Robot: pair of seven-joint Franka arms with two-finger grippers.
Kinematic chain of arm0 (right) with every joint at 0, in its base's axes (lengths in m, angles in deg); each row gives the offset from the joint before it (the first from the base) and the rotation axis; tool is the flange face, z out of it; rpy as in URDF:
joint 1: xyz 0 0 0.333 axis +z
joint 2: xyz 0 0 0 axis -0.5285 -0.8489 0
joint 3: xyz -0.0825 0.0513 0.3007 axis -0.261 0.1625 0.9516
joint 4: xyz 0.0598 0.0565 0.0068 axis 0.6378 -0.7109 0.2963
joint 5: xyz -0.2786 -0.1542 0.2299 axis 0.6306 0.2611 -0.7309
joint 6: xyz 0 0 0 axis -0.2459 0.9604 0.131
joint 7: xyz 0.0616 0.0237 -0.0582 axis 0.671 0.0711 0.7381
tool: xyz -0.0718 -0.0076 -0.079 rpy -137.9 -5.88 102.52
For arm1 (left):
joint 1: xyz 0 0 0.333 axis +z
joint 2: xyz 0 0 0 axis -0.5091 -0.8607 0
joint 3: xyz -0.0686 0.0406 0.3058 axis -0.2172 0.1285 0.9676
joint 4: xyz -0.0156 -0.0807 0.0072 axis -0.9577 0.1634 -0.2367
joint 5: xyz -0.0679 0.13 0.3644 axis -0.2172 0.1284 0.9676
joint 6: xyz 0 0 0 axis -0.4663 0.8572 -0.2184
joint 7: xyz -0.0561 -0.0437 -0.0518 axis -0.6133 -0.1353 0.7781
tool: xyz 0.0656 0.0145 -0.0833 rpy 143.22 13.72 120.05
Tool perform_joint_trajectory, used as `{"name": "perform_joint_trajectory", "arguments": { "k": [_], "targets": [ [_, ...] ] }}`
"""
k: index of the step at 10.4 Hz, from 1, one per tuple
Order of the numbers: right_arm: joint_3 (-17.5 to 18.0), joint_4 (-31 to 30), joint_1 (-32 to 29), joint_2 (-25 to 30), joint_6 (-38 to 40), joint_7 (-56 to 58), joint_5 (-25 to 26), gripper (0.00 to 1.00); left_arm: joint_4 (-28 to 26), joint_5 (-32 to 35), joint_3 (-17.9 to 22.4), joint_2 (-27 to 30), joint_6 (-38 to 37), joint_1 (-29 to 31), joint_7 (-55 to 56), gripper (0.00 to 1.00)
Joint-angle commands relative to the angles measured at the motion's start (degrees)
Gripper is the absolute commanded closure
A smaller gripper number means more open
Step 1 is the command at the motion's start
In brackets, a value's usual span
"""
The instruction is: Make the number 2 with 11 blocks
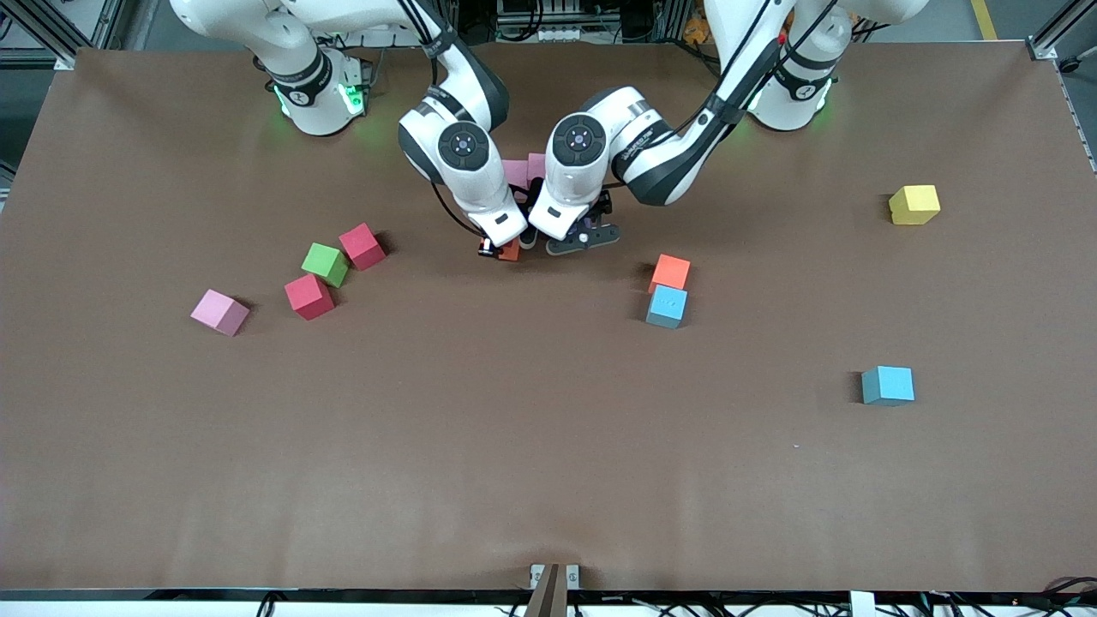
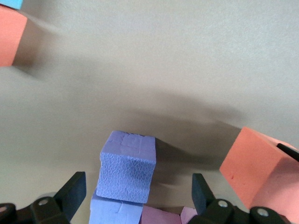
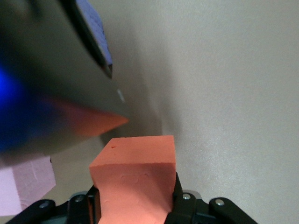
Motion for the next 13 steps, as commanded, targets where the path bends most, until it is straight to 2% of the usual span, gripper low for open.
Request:
{"name": "perform_joint_trajectory", "arguments": {
  "k": [1,5,9,13],
  "targets": [
    [-0.73,-2.07,1.52,0.25,-2.38,-1.48,-0.62,0.94,-0.67,1.53,-0.24,6.14,-3.99,3.29,-0.81,0.0],
    [-0.73,-2.78,1.87,-0.02,-3.53,-1.48,-0.53,0.94,-0.76,1.71,-0.24,8.7,-6.72,7.25,-3.99,0.0],
    [-0.82,-2.6,4.67,-0.54,-4.67,-3.93,-0.53,0.94,-1.29,1.79,-0.07,9.85,-10.5,12.78,-14.77,0.0],
    [-1.08,-0.85,8.28,-2.12,-5.2,-7.01,-0.36,0.95,-2.52,10.22,-0.24,8.09,-10.5,15.52,-25.24,0.0]
  ]
}}
